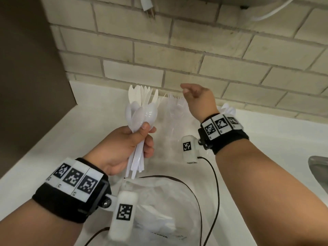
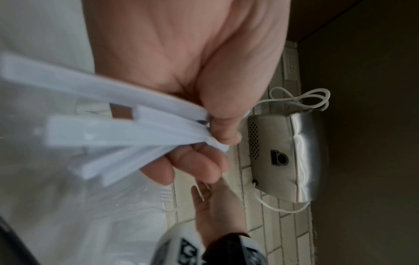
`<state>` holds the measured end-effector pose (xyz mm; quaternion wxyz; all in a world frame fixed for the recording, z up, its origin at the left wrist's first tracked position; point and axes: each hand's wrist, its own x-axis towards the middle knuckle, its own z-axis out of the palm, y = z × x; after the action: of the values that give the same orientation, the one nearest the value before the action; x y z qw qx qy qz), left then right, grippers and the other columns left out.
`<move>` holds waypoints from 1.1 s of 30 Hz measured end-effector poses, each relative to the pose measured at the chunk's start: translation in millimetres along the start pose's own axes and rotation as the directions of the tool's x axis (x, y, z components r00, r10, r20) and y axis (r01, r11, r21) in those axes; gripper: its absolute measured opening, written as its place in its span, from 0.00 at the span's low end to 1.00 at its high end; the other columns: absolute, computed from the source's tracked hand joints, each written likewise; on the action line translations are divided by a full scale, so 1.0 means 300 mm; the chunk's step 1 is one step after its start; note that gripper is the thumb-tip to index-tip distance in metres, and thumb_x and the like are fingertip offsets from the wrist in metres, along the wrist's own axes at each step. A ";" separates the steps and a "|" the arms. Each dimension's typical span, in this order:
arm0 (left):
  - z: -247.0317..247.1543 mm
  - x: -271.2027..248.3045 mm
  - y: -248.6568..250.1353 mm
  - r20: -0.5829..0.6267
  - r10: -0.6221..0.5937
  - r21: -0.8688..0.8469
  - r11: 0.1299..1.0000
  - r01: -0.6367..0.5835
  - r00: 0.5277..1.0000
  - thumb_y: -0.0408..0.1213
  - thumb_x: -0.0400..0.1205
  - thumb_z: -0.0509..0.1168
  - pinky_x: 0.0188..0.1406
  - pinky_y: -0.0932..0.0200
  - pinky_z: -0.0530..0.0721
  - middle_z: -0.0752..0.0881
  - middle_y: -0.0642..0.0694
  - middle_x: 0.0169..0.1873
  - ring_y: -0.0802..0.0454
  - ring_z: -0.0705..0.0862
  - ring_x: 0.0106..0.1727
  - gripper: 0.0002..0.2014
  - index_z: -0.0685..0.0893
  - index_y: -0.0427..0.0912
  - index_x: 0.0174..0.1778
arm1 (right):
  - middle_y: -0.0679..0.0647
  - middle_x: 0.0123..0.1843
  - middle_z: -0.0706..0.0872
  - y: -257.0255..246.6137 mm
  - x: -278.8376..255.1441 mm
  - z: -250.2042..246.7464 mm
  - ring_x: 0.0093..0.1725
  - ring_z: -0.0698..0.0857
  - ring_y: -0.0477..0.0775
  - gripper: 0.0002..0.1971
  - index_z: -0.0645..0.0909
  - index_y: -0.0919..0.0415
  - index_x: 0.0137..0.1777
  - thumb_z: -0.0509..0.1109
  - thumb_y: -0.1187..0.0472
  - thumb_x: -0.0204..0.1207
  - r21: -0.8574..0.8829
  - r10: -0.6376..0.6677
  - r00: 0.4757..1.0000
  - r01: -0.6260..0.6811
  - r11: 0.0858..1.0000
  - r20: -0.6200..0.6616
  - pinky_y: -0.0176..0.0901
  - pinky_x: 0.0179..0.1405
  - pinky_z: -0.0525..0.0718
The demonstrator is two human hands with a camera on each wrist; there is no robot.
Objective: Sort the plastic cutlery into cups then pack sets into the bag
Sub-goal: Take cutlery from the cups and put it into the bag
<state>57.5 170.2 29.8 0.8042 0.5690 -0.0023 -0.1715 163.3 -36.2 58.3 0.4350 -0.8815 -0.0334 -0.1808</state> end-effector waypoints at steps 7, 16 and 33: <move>0.062 -0.027 0.012 0.251 0.005 0.047 0.999 -0.017 0.968 0.44 0.78 0.64 0.24 0.63 0.73 0.75 0.49 0.27 0.57 0.70 0.24 0.18 0.80 0.34 0.57 | 0.49 0.55 0.85 -0.254 -0.233 -0.106 0.49 0.87 0.43 0.30 0.69 0.45 0.73 0.75 0.50 0.72 0.371 -0.126 0.844 -0.091 0.924 0.521 0.43 0.52 0.87; 0.105 -0.055 0.014 0.481 -0.013 0.265 0.955 -0.131 0.876 0.59 0.58 0.81 0.29 0.58 0.82 0.78 0.49 0.25 0.55 0.77 0.25 0.25 0.85 0.42 0.36 | 0.62 0.56 0.84 -0.251 -0.341 -0.121 0.56 0.83 0.58 0.29 0.81 0.53 0.64 0.75 0.74 0.62 0.545 -0.207 0.863 -0.091 0.833 0.461 0.61 0.64 0.81; 0.110 -0.063 -0.006 0.314 -0.103 0.398 0.917 -0.032 0.944 0.57 0.75 0.61 0.15 0.66 0.63 0.67 0.50 0.27 0.58 0.60 0.21 0.20 0.81 0.46 0.52 | 0.58 0.51 0.80 -0.178 -0.338 -0.171 0.55 0.85 0.61 0.21 0.80 0.61 0.55 0.60 0.82 0.69 0.762 0.047 0.944 -0.292 0.577 0.326 0.66 0.62 0.80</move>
<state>32.6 144.8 43.4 0.6567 0.6838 -0.1605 -0.2744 42.3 -33.2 91.8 0.7908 -0.6059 -0.0847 0.0187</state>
